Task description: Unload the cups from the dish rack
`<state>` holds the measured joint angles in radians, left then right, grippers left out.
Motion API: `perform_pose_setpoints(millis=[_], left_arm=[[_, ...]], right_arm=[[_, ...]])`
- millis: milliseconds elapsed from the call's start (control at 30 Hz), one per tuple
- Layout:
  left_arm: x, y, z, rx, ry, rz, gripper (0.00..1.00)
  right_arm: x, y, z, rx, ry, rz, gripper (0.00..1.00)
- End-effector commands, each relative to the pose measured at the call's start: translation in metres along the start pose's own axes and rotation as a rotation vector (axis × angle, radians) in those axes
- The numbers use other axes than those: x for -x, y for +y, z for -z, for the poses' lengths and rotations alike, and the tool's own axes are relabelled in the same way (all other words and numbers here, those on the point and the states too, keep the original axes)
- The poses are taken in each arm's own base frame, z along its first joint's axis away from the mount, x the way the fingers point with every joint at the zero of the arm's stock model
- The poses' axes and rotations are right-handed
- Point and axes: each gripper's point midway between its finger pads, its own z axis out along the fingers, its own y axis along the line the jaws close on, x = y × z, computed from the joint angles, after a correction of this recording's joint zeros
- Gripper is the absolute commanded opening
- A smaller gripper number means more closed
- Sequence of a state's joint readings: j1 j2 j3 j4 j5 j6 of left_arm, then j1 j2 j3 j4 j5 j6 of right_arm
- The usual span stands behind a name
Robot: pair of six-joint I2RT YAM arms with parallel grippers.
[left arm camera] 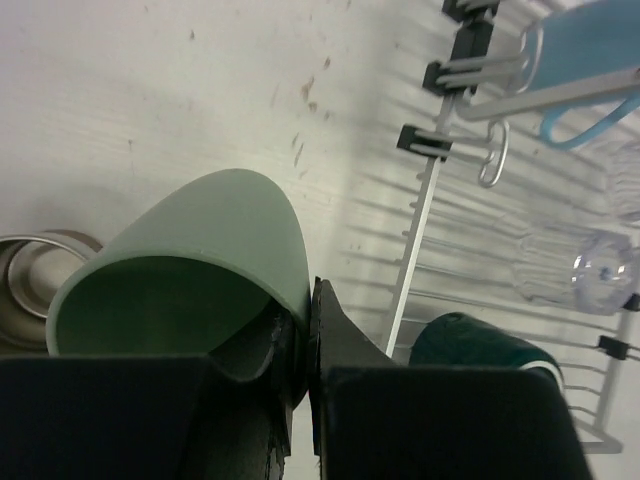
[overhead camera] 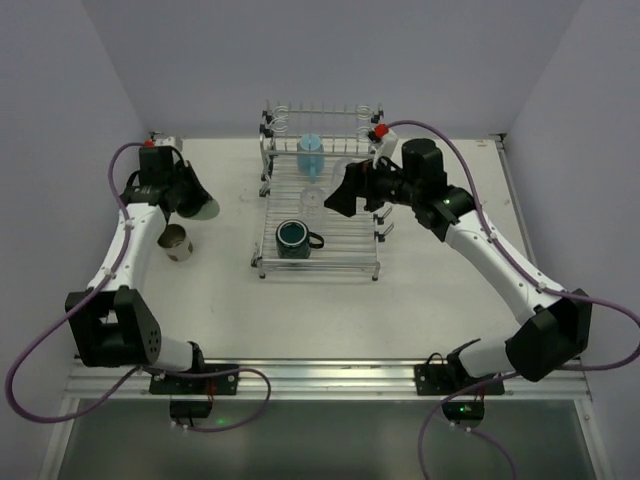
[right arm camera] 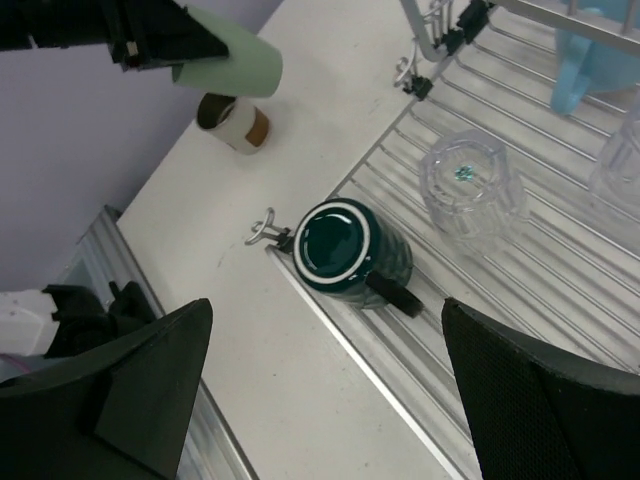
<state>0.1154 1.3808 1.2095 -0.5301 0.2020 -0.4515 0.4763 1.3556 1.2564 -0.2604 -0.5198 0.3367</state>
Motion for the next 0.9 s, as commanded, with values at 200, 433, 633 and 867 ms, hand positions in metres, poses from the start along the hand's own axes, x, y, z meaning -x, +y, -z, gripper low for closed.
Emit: perform_pose_setpoints(millis=[200, 433, 633, 867], left_arm=[[-0.023, -0.005, -0.043, 0.179, 0.101, -0.170, 0.00], [-0.043, 0.021, -0.069, 0.315, 0.193, -0.208, 0.00], [-0.063, 0.031, -0.082, 0.362, 0.264, -0.222, 0.00], [-0.081, 0.037, -0.087, 0.373, 0.320, -0.207, 0.01]], right_arm=[[-0.019, -0.026, -0.031, -0.262, 0.182, 0.056, 0.99], [-0.021, -0.031, -0.041, -0.309, 0.243, 0.065, 0.99], [-0.018, -0.022, -0.046, -0.283, 0.232, 0.072, 0.99], [-0.035, -0.023, -0.065, -0.289, 0.329, 0.098, 0.99]])
